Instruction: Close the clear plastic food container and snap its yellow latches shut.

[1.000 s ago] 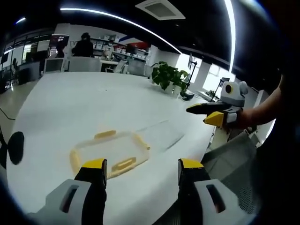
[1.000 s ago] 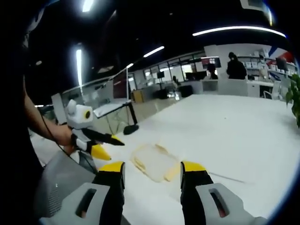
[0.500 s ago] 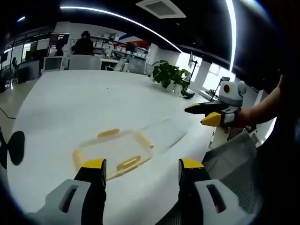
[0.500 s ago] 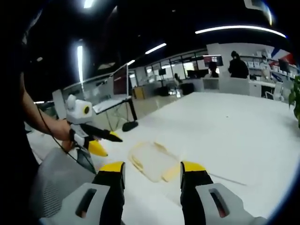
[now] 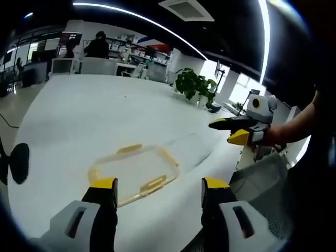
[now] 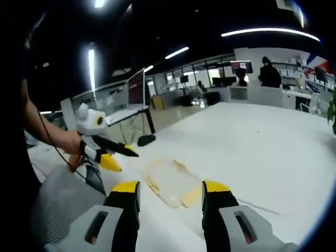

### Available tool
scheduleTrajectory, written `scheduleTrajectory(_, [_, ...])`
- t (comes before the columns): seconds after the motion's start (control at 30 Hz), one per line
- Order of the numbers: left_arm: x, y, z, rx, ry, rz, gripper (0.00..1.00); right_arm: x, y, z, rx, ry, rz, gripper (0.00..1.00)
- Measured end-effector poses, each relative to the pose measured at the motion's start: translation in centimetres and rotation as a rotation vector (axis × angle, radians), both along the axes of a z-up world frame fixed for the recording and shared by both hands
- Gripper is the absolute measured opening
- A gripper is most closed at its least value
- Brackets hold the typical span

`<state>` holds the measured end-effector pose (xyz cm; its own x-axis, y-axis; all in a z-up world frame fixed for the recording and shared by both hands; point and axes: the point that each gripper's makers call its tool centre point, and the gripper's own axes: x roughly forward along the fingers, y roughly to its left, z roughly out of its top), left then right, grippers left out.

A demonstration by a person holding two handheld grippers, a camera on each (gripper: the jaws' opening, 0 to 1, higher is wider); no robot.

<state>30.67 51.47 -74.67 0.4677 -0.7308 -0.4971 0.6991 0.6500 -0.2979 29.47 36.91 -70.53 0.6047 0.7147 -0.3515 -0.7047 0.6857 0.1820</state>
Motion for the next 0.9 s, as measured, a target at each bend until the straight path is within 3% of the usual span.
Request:
scheduleTrajectory(0.27, [0.6, 0.4, -0.4, 0.016, 0.000, -0.005, 0.64, 0.8, 0.7, 0.0, -0.002, -0.002, 0.023, 0.47])
scheduleTrajectory(0.9, [2.5, 2.0, -1.2, 0.062, -0.004, -0.049, 0.63, 1.6, 1.7, -1.7, -0.105, -0.006, 0.098, 0.46])
